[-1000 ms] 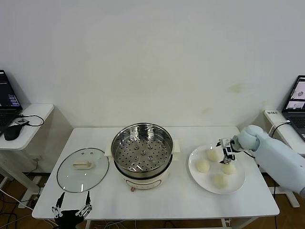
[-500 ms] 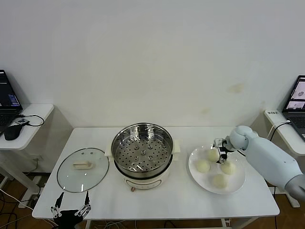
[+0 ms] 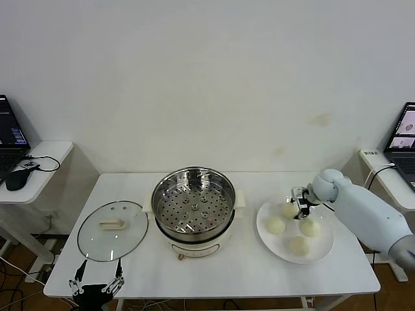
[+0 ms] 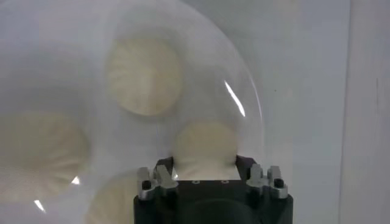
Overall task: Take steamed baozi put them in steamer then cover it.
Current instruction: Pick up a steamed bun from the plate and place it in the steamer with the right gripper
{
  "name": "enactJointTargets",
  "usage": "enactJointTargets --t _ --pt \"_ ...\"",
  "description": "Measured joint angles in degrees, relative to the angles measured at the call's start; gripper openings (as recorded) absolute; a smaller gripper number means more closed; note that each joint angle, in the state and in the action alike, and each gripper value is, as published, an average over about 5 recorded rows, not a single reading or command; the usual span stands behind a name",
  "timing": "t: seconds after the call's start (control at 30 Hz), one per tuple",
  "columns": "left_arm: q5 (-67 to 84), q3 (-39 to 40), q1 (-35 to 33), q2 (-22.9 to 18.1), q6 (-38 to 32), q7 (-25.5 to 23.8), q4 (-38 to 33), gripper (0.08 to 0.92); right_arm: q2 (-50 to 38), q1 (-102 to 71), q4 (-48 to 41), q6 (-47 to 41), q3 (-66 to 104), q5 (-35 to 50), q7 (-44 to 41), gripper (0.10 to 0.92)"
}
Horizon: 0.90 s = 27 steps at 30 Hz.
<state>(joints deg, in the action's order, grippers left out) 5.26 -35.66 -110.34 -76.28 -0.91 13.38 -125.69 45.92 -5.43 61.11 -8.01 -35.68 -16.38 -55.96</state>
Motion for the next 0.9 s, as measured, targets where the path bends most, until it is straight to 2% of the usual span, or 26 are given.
enactJointTargets --t 0.47,0.9 --pt "1.24 0.4 -0.36 1.09 -0.94 -0.08 -0.26 0.823 -4.99 17.54 9.75 -0.03 -10.17 11.84 -2.56 0.636" --pt "2.78 -0.05 0.6 1.12 -1.6 -0.24 -0.11 0.823 4.37 34.2 12.44 2.61 -22.54 22.34 -1.43 0.645"
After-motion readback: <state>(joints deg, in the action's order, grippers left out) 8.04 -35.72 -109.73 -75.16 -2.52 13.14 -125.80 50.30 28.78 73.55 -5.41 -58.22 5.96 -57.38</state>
